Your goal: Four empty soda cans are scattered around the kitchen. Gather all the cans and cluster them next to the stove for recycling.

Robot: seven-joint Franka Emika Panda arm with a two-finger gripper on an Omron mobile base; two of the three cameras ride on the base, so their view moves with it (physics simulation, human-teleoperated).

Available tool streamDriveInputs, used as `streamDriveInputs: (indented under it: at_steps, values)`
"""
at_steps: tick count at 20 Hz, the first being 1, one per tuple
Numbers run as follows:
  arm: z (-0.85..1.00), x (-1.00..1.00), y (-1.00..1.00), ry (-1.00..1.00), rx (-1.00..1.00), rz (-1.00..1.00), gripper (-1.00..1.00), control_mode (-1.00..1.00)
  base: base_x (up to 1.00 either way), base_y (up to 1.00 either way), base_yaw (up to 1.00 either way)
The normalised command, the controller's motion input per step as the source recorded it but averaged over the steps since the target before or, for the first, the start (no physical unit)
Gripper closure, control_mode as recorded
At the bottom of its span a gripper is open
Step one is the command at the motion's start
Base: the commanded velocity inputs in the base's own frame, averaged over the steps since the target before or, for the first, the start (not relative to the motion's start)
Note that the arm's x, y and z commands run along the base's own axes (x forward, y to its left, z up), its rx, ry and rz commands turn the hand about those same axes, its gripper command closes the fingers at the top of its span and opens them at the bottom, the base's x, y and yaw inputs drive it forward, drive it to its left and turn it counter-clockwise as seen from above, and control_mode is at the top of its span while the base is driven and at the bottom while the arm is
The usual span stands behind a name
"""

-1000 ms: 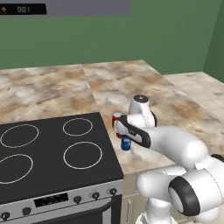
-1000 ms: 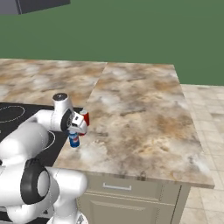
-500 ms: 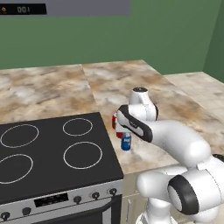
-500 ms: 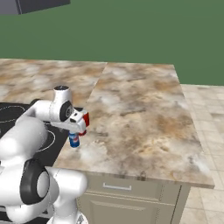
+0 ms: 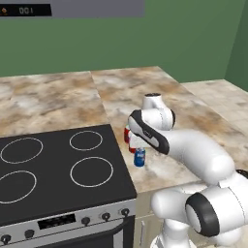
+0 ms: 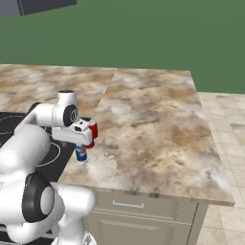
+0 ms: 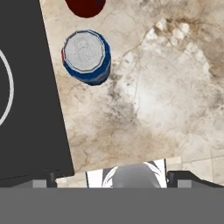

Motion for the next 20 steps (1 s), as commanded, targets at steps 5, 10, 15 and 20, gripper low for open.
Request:
streamDriveInputs:
  at_steps: [5,10,15,20]
  values:
    - [0.07,-0.4,-0.14,0.0,0.0,0.0,-1.0,-1.0,0.0,0.0,0.0]
    - [0.03,-0.19,-0.16,-0.02,0.0,0.0,-1.0,-1.0,0.0,0.0,0.0]
    - [0.0,0.0,-0.02,0.0,0.0,0.0,-1.0,-1.0,0.0,0.0,0.0]
    - [-0.02,-0.05,0.1,0.0,0.01,0.0,-1.0,-1.0,0.0,0.0,0.0]
